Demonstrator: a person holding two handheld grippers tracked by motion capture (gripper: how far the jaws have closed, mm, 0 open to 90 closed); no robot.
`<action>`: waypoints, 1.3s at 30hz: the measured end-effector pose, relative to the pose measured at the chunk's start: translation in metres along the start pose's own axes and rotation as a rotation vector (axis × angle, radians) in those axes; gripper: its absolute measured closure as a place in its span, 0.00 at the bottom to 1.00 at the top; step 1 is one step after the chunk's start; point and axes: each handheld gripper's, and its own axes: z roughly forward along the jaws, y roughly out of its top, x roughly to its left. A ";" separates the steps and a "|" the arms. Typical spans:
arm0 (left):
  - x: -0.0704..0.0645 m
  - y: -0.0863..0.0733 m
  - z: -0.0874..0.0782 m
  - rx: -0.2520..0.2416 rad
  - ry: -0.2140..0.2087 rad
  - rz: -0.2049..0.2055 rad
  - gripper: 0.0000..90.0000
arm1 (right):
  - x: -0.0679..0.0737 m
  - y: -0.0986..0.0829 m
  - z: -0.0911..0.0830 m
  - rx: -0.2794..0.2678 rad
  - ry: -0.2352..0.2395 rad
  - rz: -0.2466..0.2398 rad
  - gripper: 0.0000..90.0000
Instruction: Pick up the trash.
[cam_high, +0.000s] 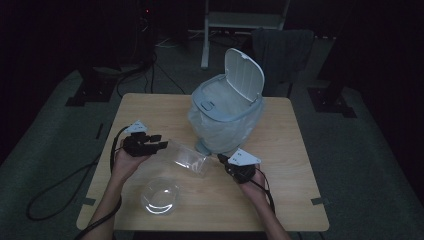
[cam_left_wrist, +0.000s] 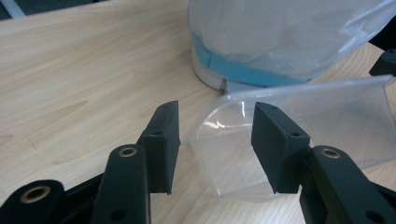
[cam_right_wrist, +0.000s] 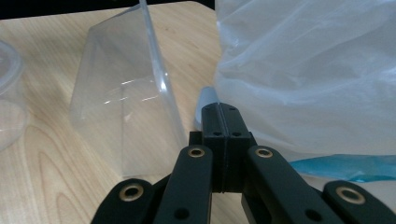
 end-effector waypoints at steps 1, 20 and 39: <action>0.000 -0.001 0.001 0.002 -0.003 -0.001 0.59 | 0.000 -0.001 0.000 0.001 0.012 0.005 1.00; -0.002 0.004 0.027 0.061 -0.108 -0.003 0.55 | 0.002 -0.003 0.022 0.042 0.227 -0.082 0.80; 0.002 0.012 0.009 -0.019 -0.077 -0.016 0.56 | 0.009 0.008 0.015 0.026 0.080 -0.089 0.97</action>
